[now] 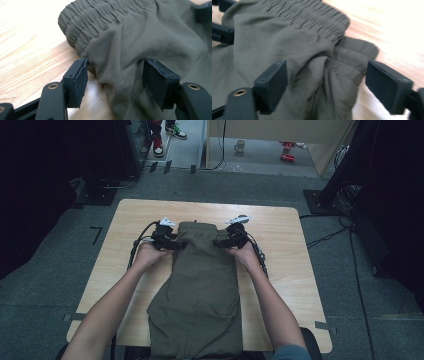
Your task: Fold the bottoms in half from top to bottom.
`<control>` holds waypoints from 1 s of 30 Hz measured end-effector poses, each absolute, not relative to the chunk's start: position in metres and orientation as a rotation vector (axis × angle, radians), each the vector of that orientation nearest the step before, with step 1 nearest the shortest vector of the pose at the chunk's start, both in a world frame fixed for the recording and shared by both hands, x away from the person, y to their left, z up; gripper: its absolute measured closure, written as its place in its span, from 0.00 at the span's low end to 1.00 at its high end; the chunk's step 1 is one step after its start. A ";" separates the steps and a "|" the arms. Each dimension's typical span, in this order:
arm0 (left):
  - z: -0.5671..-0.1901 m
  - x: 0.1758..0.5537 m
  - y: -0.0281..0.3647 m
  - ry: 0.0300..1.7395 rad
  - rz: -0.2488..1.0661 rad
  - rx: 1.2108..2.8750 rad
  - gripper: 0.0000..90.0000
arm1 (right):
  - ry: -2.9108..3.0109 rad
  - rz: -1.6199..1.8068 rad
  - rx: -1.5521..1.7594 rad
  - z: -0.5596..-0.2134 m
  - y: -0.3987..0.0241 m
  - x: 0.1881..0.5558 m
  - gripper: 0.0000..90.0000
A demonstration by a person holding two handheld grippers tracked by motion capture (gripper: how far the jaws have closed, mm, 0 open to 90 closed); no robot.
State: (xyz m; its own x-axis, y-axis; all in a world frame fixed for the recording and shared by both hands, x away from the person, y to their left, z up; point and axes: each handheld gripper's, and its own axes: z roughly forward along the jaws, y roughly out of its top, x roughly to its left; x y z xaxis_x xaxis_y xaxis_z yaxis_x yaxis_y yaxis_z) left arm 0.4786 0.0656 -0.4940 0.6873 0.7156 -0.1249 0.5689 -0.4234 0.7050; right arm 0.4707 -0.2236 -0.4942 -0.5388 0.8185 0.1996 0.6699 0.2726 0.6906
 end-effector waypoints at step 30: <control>-0.509 0.471 0.056 1.029 0.221 2.106 0.43 | 2.185 1.102 1.353 -0.520 -0.232 0.450 0.78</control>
State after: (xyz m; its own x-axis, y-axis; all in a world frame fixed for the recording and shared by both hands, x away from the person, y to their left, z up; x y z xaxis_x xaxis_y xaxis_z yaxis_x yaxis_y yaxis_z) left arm 0.4707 0.0561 -0.5091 0.6593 0.7332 -0.1664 0.6003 -0.3800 0.7037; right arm 0.4501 -0.2323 -0.5199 -0.4867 0.8672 0.1053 0.6003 0.2444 0.7616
